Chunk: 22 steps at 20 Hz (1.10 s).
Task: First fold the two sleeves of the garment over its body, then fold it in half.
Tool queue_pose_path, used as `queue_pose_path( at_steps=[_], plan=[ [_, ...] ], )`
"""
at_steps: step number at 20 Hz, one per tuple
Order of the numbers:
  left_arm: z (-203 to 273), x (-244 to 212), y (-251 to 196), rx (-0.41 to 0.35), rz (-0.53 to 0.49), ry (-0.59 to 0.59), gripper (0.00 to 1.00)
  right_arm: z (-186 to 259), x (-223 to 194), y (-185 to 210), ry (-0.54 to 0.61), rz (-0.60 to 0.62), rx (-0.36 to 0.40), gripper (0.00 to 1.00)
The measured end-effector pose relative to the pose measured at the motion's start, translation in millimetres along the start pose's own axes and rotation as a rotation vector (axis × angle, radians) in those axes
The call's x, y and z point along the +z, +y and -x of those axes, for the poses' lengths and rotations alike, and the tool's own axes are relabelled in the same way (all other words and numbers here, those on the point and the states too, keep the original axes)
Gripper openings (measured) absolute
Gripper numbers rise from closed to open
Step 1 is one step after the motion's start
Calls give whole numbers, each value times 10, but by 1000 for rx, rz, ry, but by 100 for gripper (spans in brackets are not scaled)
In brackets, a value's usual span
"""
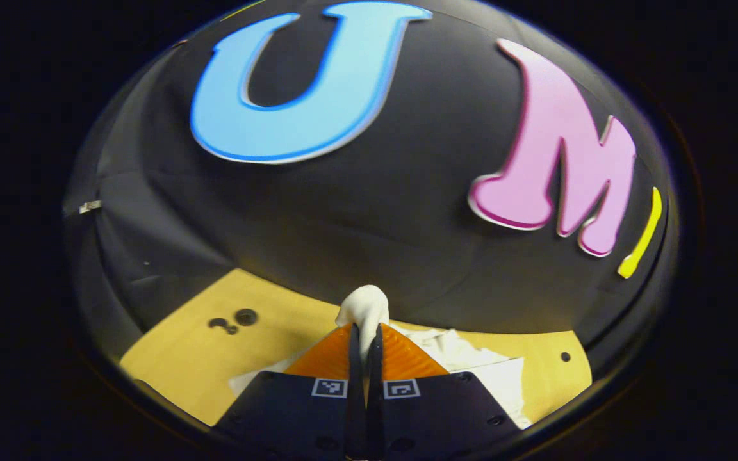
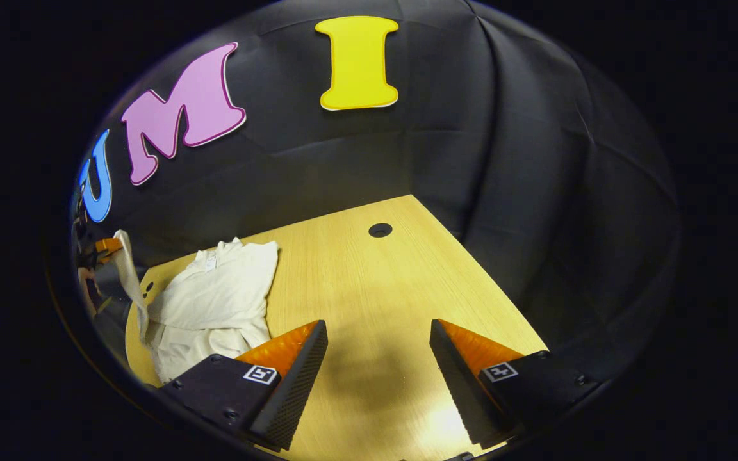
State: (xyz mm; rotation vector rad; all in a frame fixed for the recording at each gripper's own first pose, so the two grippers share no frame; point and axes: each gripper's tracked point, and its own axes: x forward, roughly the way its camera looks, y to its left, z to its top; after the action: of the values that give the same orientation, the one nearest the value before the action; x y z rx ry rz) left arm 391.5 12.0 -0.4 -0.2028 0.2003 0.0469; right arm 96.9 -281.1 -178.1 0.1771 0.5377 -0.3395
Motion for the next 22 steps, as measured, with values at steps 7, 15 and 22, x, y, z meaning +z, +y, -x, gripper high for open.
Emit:
queue_pose_path(
  at_steps=[7,15,22],
  plan=[
    [-325,-669,-1505,-233,-68,86,6,-83,-33,-95,16,4,3,99],
    [-230,-1241,-2135,-379,-165,166,80,-161,-205,421,48,52,83,99],
    [441,-1346,-1157,-239,-245,161,99,-172,-425,1055,88,104,203,99]
  ],
)
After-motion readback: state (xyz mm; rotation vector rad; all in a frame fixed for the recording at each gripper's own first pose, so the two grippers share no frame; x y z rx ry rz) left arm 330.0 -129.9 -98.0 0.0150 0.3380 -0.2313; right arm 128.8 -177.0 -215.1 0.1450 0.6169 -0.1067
